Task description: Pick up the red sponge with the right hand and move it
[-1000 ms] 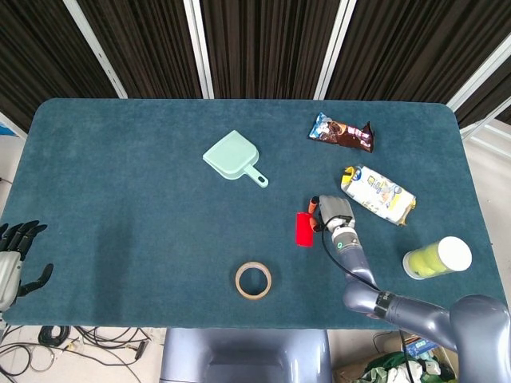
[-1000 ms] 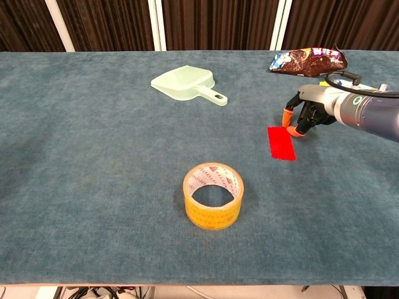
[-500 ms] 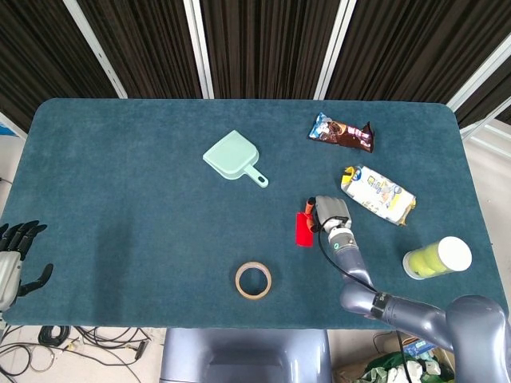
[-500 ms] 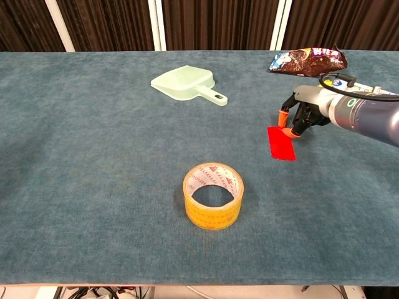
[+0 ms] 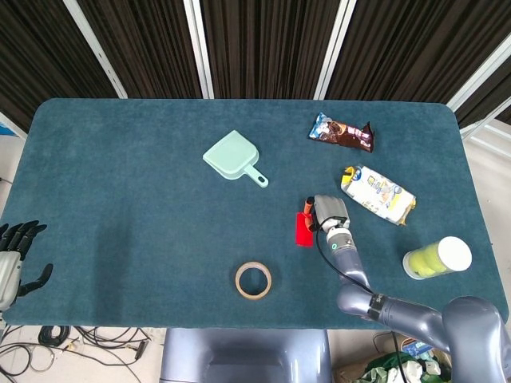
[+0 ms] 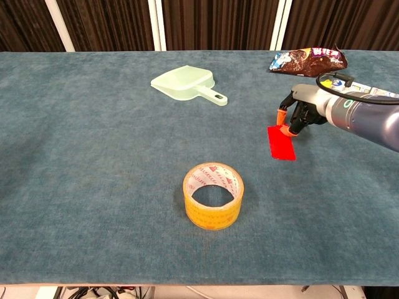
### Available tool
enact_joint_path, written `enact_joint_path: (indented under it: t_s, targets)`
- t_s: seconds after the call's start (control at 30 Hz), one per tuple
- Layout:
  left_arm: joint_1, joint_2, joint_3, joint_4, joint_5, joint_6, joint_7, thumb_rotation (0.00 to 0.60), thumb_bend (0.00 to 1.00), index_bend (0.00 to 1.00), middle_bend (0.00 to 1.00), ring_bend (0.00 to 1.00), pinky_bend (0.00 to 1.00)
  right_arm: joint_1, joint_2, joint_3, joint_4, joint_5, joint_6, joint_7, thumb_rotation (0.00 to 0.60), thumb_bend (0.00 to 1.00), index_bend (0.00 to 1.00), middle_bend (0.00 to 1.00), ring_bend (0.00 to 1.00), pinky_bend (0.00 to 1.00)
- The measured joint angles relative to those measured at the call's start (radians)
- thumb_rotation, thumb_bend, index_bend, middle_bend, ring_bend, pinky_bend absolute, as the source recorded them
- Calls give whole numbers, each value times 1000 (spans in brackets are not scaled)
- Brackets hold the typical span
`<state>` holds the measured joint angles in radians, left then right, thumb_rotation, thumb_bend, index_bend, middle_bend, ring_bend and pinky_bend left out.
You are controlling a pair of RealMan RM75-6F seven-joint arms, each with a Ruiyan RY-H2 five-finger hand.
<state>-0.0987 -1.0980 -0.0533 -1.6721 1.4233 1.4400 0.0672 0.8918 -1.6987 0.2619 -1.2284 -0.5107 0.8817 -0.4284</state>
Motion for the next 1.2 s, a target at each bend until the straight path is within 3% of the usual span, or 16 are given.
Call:
enact_joint_path:
  t_s: [0.27,0.8,1.2]
  targets:
    - [0,0,-1,-2,-5,-1,2,600,345,160,121,80,65,-1,-14,6,16,3,8,-13,600,364,576,927,1000,1000]
    - [-1,2,-2,-7,-13,-6,5,600,346,161,121,82,85,-15,-19,18,15,-14,9,-14,600,387,609,930,1000,1000]
    - [-1,4,-1,-11,-15,-8,12,600,346,165,121,82,88,-38,12,24,-49,-65,18,17,600,404,617,934,1000,1000]
